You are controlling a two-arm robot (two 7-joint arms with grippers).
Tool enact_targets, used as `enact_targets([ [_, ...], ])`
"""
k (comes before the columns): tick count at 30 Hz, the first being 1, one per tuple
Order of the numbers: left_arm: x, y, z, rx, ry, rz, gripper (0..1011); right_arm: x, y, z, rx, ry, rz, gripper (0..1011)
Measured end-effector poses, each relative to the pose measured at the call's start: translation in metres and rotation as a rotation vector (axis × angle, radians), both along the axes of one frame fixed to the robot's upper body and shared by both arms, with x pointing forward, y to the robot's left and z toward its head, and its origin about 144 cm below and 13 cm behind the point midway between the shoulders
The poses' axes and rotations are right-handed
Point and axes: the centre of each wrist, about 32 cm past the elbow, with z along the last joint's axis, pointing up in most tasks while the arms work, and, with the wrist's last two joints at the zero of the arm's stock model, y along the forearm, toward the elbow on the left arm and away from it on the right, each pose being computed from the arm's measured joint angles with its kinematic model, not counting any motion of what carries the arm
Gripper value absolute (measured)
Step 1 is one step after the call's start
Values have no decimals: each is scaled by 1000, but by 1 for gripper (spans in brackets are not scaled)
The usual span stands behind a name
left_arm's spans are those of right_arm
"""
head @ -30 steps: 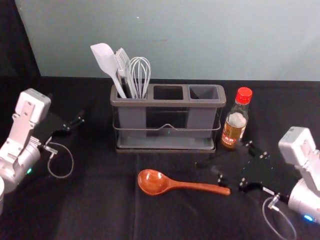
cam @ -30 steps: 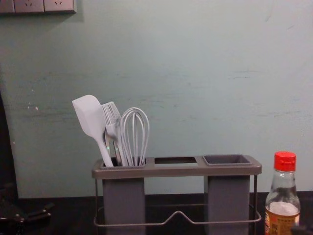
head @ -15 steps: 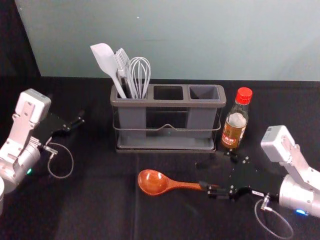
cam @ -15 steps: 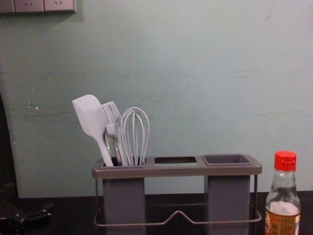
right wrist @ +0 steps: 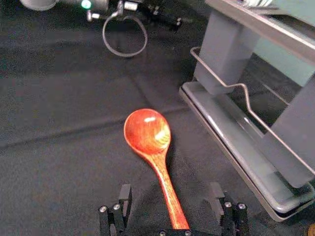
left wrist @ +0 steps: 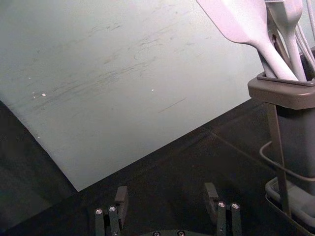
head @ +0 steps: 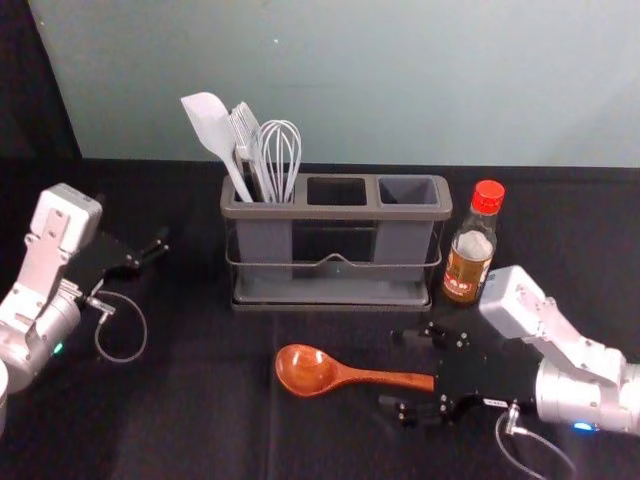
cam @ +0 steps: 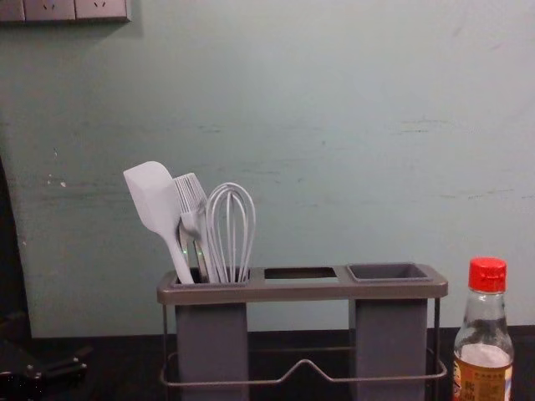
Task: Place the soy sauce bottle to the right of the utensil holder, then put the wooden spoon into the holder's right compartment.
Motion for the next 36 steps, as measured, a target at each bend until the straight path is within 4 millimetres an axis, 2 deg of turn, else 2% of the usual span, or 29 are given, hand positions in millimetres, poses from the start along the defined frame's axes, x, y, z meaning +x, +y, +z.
enact_targets([
  [9, 0, 0, 0, 0, 0, 0, 1005, 12, 16, 20, -157, -5, 80, 1003],
  [25, 0, 0, 0, 0, 0, 0, 1005, 37, 42, 47, -286, 54, 136, 1003],
  [36, 0, 0, 0, 0, 0, 0, 1005, 56, 53, 65, -312, 120, 109, 1002],
])
